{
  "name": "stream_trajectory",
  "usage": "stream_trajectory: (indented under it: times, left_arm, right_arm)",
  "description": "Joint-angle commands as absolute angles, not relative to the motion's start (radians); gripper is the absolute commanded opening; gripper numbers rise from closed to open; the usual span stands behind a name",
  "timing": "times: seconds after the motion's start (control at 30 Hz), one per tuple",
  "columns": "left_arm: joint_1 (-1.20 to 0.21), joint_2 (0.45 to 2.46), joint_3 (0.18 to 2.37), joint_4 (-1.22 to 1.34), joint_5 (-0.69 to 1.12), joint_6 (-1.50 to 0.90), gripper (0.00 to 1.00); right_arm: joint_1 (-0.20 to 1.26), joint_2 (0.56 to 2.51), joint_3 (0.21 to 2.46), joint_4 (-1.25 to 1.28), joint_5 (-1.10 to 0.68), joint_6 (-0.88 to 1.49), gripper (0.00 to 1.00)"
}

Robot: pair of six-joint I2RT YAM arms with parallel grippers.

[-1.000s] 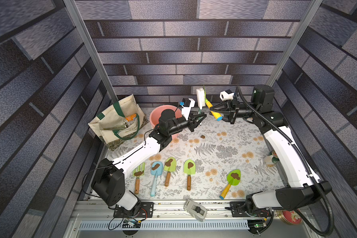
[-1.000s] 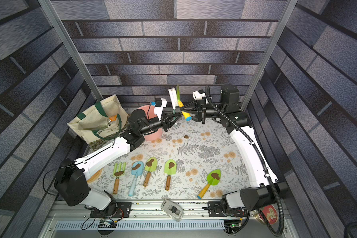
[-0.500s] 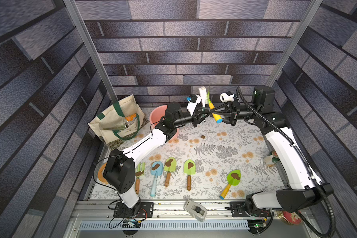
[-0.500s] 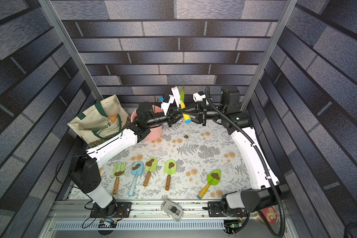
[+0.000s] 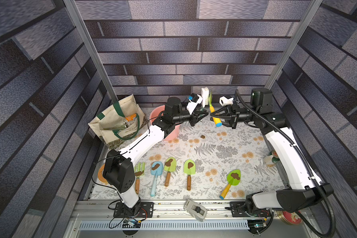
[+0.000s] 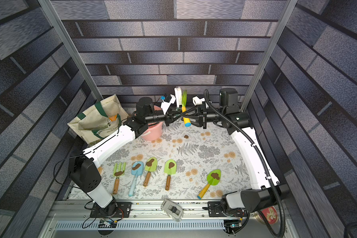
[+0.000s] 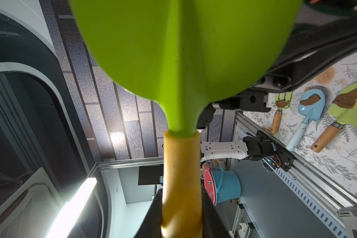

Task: Brush the soil off the hand trowel and place it into the bucket
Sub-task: Brush off the soil from the hand trowel, then place the hand trowel in the bucket.

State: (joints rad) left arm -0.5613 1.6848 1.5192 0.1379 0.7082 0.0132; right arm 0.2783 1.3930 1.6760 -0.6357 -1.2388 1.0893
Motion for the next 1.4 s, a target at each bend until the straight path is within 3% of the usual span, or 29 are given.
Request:
stream_trajectory:
  times: [0.0, 0.43, 0.8, 1.03, 1.37]
  left_arm:
    - [-0.551, 1.702, 1.563, 0.108, 0.744, 0.062, 0.00]
    - [-0.554, 1.761, 1.637, 0.078, 0.800, 0.058, 0.00]
    - [-0.521, 1.852, 1.693, 0.078, 0.667, -0.023, 0.00]
    - [-0.485, 1.725, 1.540, 0.101, 0.533, -0.048, 0.00]
    - [-0.460, 1.393, 1.237, 0.011, 0.231, -0.098, 0.00]
  right_arm:
    - [0.275, 1.377, 1.677, -0.663, -1.277, 1.052, 0.02]
    - [0.277, 1.373, 1.692, -0.657, -1.297, 1.043, 0.03]
    - [0.285, 1.377, 1.729, -0.644, -1.274, 1.013, 0.03]
    - [0.285, 1.427, 1.747, -0.628, -1.215, 0.933, 0.03]
    - [0.330, 1.684, 1.961, -0.836, -1.034, 0.636, 0.04]
